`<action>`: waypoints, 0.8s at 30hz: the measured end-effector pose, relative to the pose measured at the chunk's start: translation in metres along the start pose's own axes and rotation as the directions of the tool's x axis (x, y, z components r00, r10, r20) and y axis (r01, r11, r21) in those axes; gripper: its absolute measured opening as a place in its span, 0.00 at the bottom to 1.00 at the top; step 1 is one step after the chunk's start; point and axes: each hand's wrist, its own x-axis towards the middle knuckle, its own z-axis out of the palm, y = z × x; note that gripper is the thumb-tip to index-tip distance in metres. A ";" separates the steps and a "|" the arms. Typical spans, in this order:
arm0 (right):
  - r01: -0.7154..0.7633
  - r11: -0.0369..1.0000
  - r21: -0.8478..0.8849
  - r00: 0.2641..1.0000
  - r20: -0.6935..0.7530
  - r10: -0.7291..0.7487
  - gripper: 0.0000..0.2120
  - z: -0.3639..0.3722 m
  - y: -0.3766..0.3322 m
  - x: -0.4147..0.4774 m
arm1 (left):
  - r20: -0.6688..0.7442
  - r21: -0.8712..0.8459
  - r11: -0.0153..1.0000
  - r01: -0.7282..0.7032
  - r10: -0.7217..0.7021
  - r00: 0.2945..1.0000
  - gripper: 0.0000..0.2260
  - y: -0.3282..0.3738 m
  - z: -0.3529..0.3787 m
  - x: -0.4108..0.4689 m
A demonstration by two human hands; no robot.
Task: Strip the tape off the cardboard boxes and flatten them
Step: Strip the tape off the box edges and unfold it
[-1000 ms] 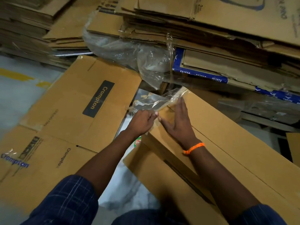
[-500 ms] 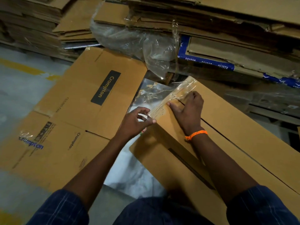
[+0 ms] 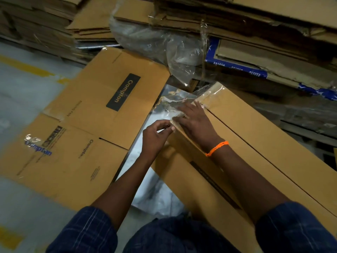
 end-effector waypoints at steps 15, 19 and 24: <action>0.550 0.834 -0.037 0.725 0.517 -0.455 0.18 -0.031 0.026 0.051 | 0.077 0.009 0.997 0.080 -0.080 0.994 0.17 -0.012 0.005 -0.002; 0.400 0.913 0.083 0.781 0.490 -0.387 0.08 -0.025 0.007 0.053 | 0.121 0.056 0.997 0.060 -0.066 0.990 0.12 -0.007 0.011 -0.003; 0.126 0.986 0.110 0.922 0.355 -0.157 0.08 -0.015 -0.006 0.048 | 0.038 0.113 0.988 0.105 -0.110 0.993 0.09 -0.016 0.028 -0.014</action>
